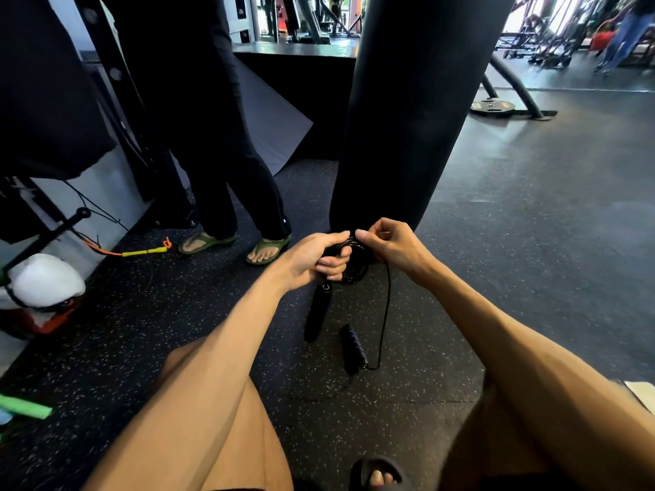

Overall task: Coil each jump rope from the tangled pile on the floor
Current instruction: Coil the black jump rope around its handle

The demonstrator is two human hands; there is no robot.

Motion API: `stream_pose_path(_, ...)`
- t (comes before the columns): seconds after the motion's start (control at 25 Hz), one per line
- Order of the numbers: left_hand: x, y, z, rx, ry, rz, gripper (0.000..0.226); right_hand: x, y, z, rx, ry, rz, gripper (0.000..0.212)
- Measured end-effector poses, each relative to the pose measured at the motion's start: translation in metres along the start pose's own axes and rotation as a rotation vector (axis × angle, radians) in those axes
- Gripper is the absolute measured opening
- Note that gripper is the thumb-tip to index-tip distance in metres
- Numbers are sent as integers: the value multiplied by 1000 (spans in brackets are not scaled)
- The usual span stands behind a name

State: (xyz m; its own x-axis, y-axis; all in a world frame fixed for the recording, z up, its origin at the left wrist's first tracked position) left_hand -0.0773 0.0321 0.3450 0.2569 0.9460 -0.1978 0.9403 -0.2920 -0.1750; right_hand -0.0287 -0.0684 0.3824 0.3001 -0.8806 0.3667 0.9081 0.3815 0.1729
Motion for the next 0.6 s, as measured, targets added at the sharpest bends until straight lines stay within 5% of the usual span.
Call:
stream_pose_path(0.16, 14, 0, -14, -69, -320, -48, 39, -21, -5, -31, -187, 37, 153, 24)
stream_pose_path(0.36, 47, -2, -31, -256, -661, -300, 39, -51, -31, -50, -370, -102, 460, 20)
stream_pose_path(0.6, 74, -7, -26, -387, -646, -613, 35, -69, -45, -65, -491, -164, 663, 11)
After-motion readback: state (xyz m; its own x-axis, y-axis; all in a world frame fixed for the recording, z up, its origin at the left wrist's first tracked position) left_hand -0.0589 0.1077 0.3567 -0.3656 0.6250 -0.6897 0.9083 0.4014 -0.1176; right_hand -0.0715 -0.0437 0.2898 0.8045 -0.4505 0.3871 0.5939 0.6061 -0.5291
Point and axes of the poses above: each hand's wrist, its own y-axis towards the middle knuckle, its own x-axis out of the back of the hand, z = x × y, the point moved 10 cm from there along y, towards the middle knuckle, and after that the axes turned 5 degrees about -z, right-handed, at the moved point
